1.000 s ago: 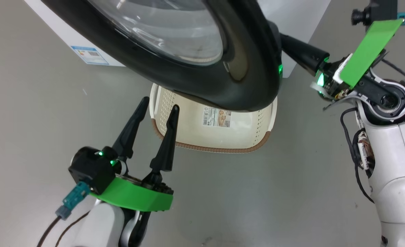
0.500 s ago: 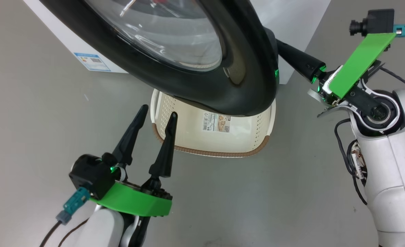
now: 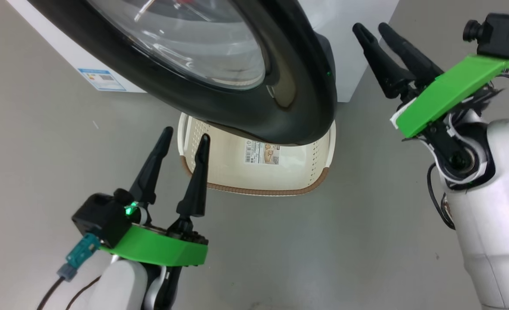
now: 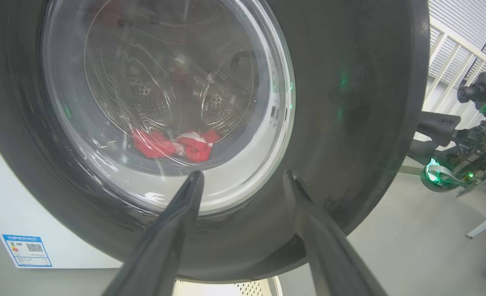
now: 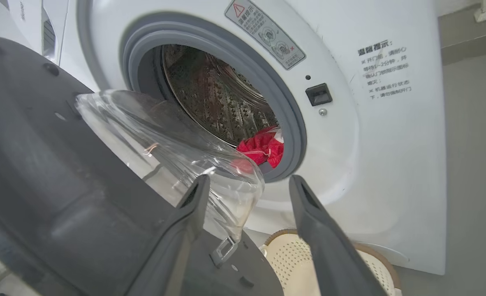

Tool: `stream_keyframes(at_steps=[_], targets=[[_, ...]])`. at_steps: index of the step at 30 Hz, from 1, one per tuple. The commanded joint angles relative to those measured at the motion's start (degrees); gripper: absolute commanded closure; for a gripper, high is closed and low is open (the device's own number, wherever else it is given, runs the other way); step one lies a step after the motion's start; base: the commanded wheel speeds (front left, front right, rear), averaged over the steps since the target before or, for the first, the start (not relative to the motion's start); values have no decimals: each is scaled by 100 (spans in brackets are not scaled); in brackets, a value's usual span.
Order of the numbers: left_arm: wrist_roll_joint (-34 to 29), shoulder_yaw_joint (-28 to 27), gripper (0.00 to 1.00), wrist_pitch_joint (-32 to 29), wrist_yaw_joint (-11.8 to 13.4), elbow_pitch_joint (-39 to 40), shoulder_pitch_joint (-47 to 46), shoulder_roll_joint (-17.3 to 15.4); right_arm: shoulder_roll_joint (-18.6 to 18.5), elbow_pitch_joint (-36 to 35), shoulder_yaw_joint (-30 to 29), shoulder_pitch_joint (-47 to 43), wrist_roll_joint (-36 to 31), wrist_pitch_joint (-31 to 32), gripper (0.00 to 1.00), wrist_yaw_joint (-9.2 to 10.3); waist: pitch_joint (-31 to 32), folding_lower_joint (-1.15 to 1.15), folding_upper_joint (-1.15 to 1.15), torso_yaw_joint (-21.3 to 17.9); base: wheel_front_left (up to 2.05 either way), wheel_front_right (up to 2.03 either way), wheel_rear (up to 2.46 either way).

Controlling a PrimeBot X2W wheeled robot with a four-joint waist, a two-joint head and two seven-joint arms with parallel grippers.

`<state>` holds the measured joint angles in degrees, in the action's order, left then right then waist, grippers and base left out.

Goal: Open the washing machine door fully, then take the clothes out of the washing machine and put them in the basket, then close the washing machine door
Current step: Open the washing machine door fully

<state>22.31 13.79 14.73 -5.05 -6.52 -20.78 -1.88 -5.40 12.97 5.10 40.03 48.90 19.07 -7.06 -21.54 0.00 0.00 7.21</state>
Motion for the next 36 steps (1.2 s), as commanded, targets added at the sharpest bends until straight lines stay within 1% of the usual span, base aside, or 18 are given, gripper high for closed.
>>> stream_keyframes(at_steps=[1,4,8,10,15,21,27,36], targets=[[45,-207,0,27,41,180,57,-99,-11,-234,136,-144,-306,-196,0,-43,-29,0,0,-34,0,0,0],[132,-260,0,27,72,232,63,-99,-123,-298,185,-311,-1015,-722,0,-43,-35,0,0,-83,0,0,0],[166,-293,0,27,92,235,68,-99,-111,-253,123,-541,-1683,-1356,0,-43,-35,0,0,-144,0,0,0],[85,-290,0,27,88,234,57,-99,-102,-192,58,-651,-2008,-1690,0,-43,-37,0,0,-166,0,0,0],[89,-329,0,27,78,254,53,-99,-26,-61,-140,-973,-2650,-2408,0,-43,-32,0,0,-202,0,0,0],[107,-511,0,27,166,403,99,-99,121,-46,-381,-1278,-3319,-3003,0,-43,-61,0,0,-301,0,0,0],[67,-570,0,27,185,423,118,-99,225,-184,-513,-1607,-3622,-3272,0,-43,-48,0,0,-351,0,0,0],[47,-634,0,27,217,437,164,-99,250,-284,-430,-2001,-3629,-3387,0,-43,-29,0,0,-444,0,0,0]])
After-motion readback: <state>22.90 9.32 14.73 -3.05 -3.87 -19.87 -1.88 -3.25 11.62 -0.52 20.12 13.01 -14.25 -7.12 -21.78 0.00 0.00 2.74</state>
